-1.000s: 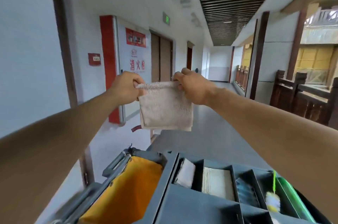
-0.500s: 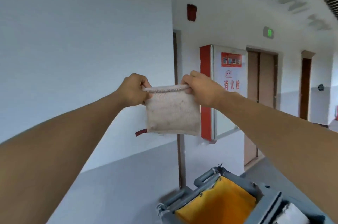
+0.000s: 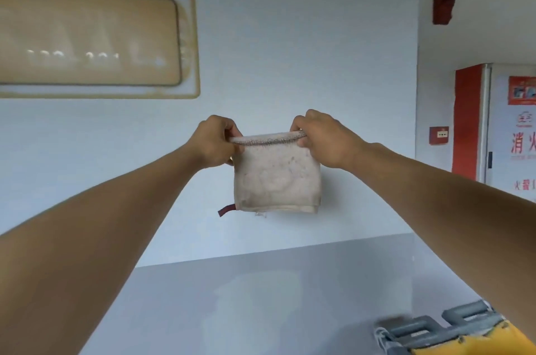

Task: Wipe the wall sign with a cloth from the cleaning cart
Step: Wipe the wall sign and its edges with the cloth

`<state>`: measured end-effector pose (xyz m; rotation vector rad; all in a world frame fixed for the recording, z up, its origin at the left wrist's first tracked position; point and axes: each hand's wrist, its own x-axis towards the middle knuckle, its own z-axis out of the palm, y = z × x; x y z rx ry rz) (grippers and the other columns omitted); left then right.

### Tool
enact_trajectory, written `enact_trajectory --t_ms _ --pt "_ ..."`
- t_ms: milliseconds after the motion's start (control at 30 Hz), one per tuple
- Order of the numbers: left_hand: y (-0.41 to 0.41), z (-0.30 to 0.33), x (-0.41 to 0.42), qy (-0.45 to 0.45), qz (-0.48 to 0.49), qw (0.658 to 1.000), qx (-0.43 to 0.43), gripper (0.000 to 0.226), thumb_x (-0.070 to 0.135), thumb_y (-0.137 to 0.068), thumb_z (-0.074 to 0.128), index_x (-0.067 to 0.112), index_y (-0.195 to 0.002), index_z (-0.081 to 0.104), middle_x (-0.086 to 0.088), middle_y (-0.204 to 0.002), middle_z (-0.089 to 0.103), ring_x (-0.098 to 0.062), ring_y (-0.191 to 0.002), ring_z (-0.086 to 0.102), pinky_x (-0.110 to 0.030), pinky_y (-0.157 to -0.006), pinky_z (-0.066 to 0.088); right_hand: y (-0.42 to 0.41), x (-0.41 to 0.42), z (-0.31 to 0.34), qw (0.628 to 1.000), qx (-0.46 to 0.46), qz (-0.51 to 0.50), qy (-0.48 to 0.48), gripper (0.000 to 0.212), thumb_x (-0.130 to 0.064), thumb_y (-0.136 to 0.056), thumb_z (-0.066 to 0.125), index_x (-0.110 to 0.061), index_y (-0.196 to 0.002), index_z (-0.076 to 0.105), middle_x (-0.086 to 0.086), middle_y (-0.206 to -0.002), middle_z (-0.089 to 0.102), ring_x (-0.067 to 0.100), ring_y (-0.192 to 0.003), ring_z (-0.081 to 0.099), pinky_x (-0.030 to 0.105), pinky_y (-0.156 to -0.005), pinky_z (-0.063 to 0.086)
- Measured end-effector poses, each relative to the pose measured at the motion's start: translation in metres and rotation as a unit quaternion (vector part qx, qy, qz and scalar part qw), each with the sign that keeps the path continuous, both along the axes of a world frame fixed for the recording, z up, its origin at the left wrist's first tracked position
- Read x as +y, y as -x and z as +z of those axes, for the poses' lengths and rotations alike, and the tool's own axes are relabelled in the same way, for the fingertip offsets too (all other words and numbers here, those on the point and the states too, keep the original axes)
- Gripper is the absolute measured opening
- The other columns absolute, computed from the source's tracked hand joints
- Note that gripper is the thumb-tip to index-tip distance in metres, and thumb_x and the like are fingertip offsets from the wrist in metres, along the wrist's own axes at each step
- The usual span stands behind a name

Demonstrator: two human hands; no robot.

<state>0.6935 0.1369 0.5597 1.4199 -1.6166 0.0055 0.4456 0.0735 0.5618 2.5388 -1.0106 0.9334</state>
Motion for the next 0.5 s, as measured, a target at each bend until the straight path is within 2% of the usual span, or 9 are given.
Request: enact_trajectory --t_ms 167,333,500 --pt "-0.094 0.011 0.042 0.018 0.02 1.0 0.002 0.016 -0.012 -0.08 0.063 0.003 -0.074 0.063 -0.009 -0.071 0.066 -0.027 -0.069 0.071 -0.042 -0.062 0.063 -0.098 0.031 0.015 0.999 -0.001 0.027 0.025 0.037 0.005 -0.094 0.049 -0.021 -0.119 0.056 -0.006 -0.105 0.041 0.007 -0.09 0.054 0.031 -0.074 0.044" --pt "-0.195 0.032 0.082 0.036 0.049 0.998 -0.024 0.013 -0.01 -0.08 0.064 0.002 -0.076 0.063 -0.011 -0.073 0.064 -0.031 -0.073 0.071 -0.042 -0.062 0.063 -0.206 0.059 0.03 0.997 -0.036 0.056 0.037 0.037 0.005 -0.094 0.049 -0.02 -0.12 0.055 -0.005 -0.106 0.041 0.007 -0.088 0.053 0.034 -0.079 0.048" --pt "-0.267 0.044 0.105 0.044 0.068 0.995 -0.05 0.014 -0.011 -0.079 0.064 0.003 -0.075 0.063 -0.012 -0.075 0.065 -0.032 -0.073 0.071 -0.04 -0.06 0.063 -0.28 0.075 0.034 0.996 -0.044 0.077 0.022 0.039 0.006 -0.094 0.048 -0.019 -0.123 0.053 -0.004 -0.115 0.043 0.011 -0.097 0.059 0.04 -0.085 0.053"
